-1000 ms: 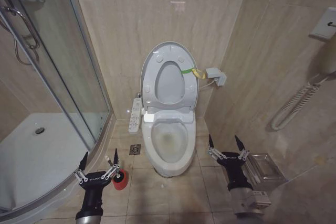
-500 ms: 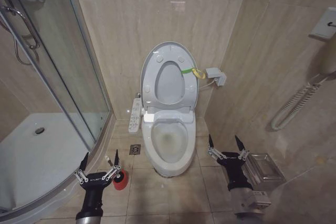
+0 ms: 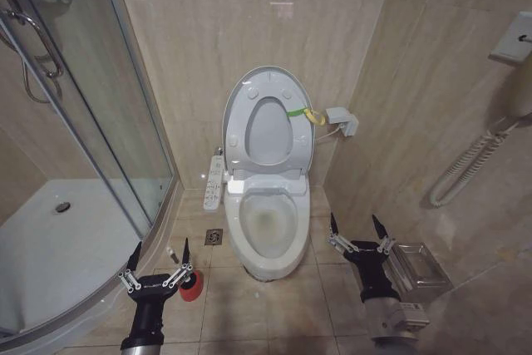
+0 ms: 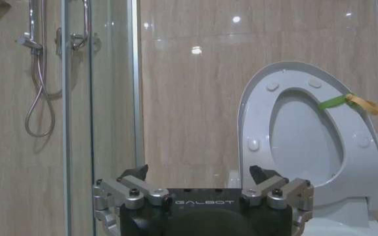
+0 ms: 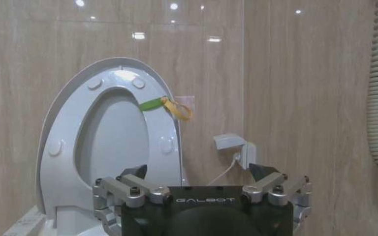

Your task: Open the toilet lid, clean the toilet bowl with a toilet brush, close the toilet lid, and flush.

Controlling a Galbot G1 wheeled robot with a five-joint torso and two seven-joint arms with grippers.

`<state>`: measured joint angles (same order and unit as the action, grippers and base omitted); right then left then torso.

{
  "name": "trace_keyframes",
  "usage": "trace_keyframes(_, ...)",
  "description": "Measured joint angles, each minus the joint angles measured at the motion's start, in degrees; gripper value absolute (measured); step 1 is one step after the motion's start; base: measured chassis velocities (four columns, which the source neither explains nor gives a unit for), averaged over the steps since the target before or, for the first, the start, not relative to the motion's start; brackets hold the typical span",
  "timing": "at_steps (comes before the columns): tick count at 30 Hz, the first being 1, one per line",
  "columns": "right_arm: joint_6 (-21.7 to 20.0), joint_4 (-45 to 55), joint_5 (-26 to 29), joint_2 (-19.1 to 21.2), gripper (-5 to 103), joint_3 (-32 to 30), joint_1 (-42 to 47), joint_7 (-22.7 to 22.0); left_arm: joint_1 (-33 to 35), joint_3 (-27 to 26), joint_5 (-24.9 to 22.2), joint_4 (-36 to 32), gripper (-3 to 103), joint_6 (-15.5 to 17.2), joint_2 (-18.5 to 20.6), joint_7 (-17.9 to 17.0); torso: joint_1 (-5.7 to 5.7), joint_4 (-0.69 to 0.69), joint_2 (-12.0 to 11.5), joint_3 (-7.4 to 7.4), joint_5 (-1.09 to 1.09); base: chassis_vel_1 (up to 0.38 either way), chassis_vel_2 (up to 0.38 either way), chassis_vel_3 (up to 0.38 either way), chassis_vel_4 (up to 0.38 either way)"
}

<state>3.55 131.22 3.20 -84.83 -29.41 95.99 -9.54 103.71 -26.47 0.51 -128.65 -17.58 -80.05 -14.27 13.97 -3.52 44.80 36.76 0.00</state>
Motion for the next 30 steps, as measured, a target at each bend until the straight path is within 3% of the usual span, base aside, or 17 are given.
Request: trace_keyframes(30,0.0,0.0,0.0,0.0,100,0.0,0.0,0.0,0.02,-0.02,0.02,0.0,100,0.0,-0.02,0.02,0.0,0.0,0.0,0.0,0.0,0.0,0.0,0.0,0.0)
